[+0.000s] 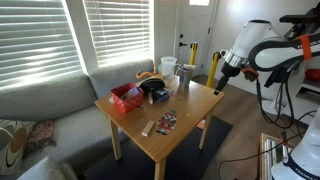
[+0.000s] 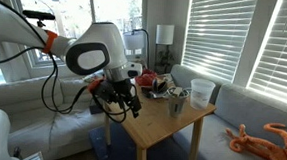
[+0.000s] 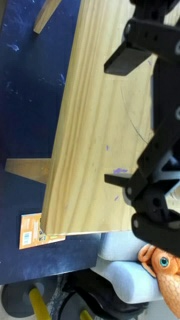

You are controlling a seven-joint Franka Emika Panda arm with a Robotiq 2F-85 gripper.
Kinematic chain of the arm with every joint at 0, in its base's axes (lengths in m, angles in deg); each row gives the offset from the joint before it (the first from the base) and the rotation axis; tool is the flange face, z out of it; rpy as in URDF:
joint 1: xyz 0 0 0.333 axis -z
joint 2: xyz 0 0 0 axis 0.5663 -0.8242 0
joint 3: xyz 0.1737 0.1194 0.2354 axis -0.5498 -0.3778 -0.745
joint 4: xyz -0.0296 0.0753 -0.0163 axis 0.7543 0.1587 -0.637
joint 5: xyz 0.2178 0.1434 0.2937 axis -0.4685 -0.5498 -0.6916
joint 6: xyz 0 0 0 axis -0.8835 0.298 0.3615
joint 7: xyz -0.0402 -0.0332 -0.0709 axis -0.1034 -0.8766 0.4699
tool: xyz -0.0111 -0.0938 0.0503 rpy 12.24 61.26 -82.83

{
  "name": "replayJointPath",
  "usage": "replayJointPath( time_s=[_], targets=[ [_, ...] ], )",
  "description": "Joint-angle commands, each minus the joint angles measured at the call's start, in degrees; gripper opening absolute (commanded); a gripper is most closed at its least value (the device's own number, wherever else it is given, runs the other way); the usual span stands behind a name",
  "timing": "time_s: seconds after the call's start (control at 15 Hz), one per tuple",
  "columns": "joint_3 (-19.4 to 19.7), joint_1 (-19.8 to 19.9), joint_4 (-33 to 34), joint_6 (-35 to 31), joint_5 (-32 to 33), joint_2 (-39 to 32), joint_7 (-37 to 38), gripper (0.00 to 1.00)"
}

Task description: Put the wooden chip on the silver cup inside the silver cup

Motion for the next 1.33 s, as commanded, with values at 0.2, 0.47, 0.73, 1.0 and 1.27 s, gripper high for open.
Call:
replayJointPath(
  time_s=[0.2, 0.47, 0.73, 1.0, 1.27],
  targets=[
    [-0.1, 0.1, 0.1, 0.2, -0.1, 0.0, -0.1, 1.00],
    [-0.1, 0.1, 0.1, 0.2, -0.1, 0.0, -0.1, 1.00],
    [-0.6, 1.4, 7.5, 2.7, 2.3, -2.3, -0.4, 1.00],
    [1.8, 0.0, 19.7, 10.1, 1.3, -8.0, -6.1, 1.00],
    [4.1, -1.8, 33.9, 15.7, -1.5, -17.1, -13.9, 1.00]
  ],
)
